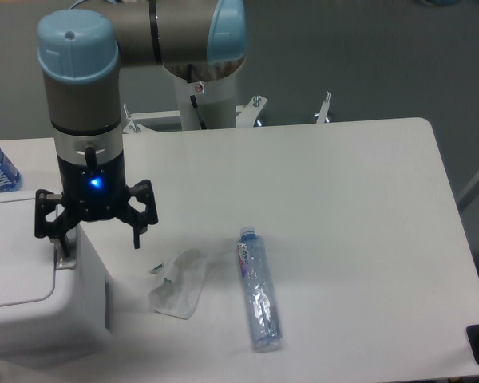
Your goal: Open the trash can
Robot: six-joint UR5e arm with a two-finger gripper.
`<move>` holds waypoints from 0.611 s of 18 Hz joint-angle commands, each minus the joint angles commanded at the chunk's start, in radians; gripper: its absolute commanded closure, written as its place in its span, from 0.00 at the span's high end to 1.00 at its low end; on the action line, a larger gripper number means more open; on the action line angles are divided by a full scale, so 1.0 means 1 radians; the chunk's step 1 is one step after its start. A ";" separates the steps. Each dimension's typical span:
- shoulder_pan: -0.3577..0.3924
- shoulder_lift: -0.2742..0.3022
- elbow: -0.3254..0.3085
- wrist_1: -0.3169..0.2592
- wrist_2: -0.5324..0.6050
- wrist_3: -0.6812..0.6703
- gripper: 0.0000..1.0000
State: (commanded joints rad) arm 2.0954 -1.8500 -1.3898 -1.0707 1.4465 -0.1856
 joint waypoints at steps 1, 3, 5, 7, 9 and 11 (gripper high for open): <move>0.002 0.002 -0.002 0.000 0.000 0.000 1.00; 0.002 0.000 -0.002 0.000 0.000 0.002 1.00; 0.003 0.002 0.002 0.000 0.000 0.002 1.00; 0.012 0.006 0.018 -0.002 0.000 0.003 1.00; 0.029 0.009 0.040 0.000 0.000 0.011 1.00; 0.057 0.012 0.061 0.000 0.000 0.017 1.00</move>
State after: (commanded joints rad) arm 2.1520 -1.8377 -1.3285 -1.0707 1.4465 -0.1688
